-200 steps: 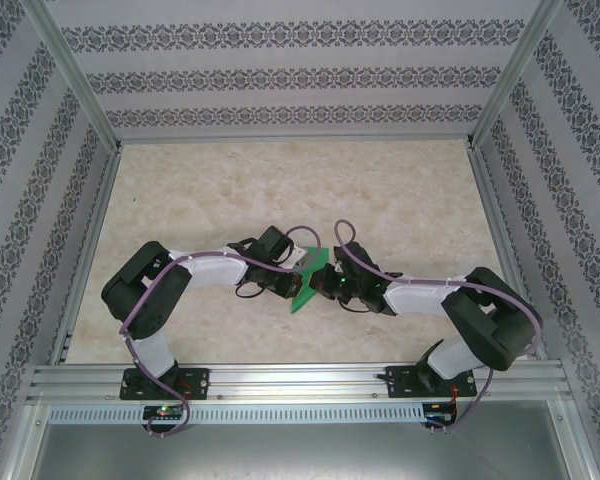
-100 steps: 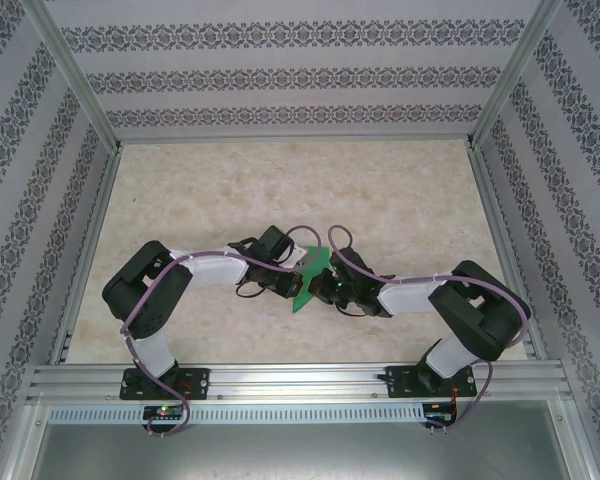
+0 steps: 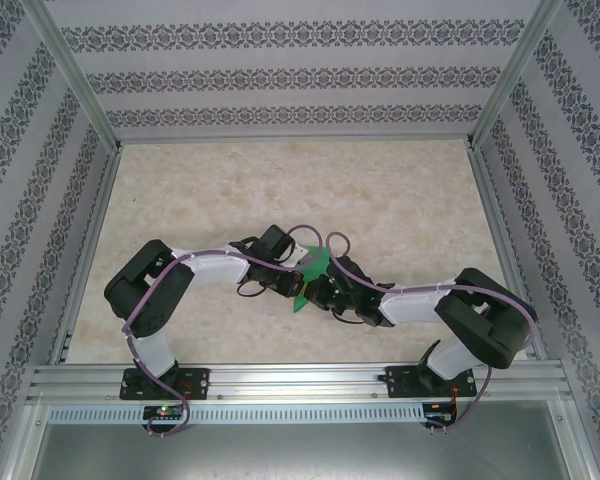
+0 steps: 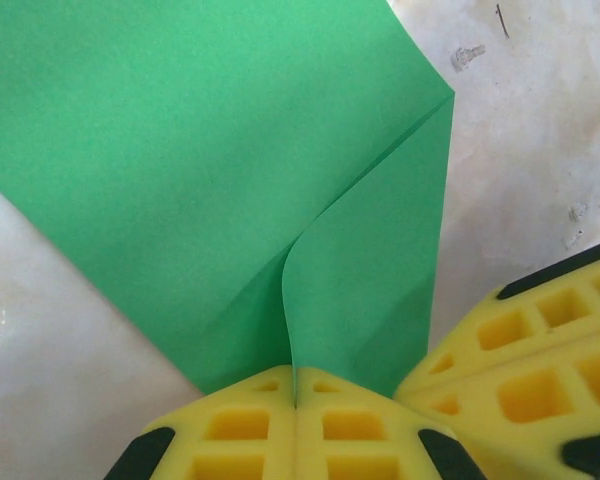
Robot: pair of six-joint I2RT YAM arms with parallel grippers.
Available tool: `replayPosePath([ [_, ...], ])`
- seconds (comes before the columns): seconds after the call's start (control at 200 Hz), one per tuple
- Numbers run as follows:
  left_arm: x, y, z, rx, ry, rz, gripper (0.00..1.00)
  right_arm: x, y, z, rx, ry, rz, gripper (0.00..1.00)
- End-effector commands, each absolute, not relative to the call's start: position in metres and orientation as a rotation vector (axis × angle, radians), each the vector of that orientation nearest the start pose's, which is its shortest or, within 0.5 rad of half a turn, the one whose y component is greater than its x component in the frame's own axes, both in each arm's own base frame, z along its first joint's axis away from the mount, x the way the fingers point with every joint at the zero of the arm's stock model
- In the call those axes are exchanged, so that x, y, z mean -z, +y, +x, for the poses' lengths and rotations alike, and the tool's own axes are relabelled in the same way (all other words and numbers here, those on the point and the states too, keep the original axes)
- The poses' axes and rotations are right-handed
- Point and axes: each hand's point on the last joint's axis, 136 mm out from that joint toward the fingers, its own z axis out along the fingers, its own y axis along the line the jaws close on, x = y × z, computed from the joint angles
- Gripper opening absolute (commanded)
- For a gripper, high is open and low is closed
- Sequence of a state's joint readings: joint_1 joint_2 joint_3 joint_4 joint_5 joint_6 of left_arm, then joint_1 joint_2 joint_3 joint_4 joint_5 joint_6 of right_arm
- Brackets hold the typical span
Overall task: Fold a paper plane with a square sheet of paper (pick it up from the middle)
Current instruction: Third fold the triangle at the center of the table.
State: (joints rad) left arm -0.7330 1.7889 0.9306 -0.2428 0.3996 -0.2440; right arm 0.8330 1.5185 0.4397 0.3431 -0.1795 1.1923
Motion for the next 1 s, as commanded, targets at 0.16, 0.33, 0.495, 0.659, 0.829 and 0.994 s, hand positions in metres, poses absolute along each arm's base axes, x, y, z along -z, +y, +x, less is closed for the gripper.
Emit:
replayPosePath([
  [0.16,0.008,-0.292,0.235,0.746,2.806,0.768,0.01,-0.014,0.292,0.218,-1.102,2.593,0.387,0.04],
  [0.33,0.008,-0.291,0.234,0.741,2.809,0.764,0.01,0.002,0.282,0.209,-1.009,2.664,0.404,0.04],
  [0.495,0.008,-0.290,0.235,0.732,2.812,0.760,0.01,-0.028,0.293,0.209,-1.104,2.582,0.343,0.05],
  [0.659,0.009,-0.290,0.233,0.735,2.815,0.762,0.01,-0.044,0.291,0.205,-1.138,2.527,0.332,0.06],
  [0.829,0.009,-0.292,0.234,0.747,2.813,0.762,0.01,-0.043,0.300,0.203,-1.155,2.528,0.314,0.06],
  [0.994,0.009,-0.293,0.233,0.760,2.815,0.760,0.01,-0.032,0.302,0.206,-1.136,2.538,0.332,0.06],
])
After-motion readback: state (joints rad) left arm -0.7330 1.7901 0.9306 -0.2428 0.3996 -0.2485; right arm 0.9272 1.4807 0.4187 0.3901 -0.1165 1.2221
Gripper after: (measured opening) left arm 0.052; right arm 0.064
